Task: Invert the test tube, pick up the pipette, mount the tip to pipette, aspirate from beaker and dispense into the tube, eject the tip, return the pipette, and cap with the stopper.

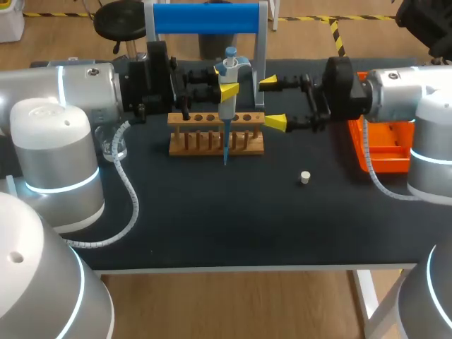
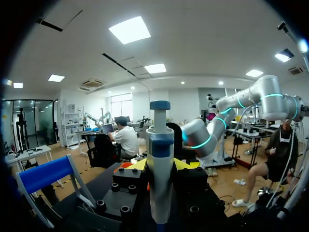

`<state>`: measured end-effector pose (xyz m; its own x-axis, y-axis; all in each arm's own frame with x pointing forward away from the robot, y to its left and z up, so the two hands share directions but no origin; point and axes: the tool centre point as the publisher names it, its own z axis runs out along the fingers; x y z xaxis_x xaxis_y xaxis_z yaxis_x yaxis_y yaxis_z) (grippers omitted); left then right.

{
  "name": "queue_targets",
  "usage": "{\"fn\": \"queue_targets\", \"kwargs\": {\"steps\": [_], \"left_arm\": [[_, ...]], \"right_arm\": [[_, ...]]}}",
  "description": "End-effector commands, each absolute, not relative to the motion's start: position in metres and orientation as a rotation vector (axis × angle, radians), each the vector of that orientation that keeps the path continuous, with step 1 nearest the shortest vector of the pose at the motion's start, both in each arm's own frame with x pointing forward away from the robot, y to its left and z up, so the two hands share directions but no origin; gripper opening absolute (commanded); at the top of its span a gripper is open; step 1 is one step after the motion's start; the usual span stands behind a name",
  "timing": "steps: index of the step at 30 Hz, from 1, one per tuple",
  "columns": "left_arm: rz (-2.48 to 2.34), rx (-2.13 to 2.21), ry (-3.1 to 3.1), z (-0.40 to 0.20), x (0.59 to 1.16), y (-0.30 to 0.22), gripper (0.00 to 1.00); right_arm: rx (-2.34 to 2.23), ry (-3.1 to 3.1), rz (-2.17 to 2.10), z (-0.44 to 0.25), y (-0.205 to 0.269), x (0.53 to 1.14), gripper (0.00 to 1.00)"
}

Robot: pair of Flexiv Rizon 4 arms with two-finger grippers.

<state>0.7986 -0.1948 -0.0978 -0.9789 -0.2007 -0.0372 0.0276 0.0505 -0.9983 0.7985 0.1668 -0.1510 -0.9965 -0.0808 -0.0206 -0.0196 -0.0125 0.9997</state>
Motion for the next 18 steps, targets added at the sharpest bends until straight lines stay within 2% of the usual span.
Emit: {"fn": "queue_targets", "kwargs": {"steps": [1,5,14,18], "left_arm": [[-2.050,-0.178,2.148,-0.098,0.799,-0.195,0.00],[-2.050,-0.178,2.148,-0.098,0.799,-0.195,0.00],[-2.050,-0.178,2.148,-0.098,0.799,-0.195,0.00],[-2.050,-0.178,2.148,-0.098,0.799,-0.195,0.00]], "right_arm": [[0.122,-2.159,-2.201,-0.149,0.184,0.802,1.00],[0.163,-2.156,-2.184,-0.147,0.198,0.798,0.95],[0.173,-2.150,-2.172,-0.144,0.216,0.798,0.92],[0.170,-2.151,-2.162,-0.144,0.222,0.798,0.87]]}}
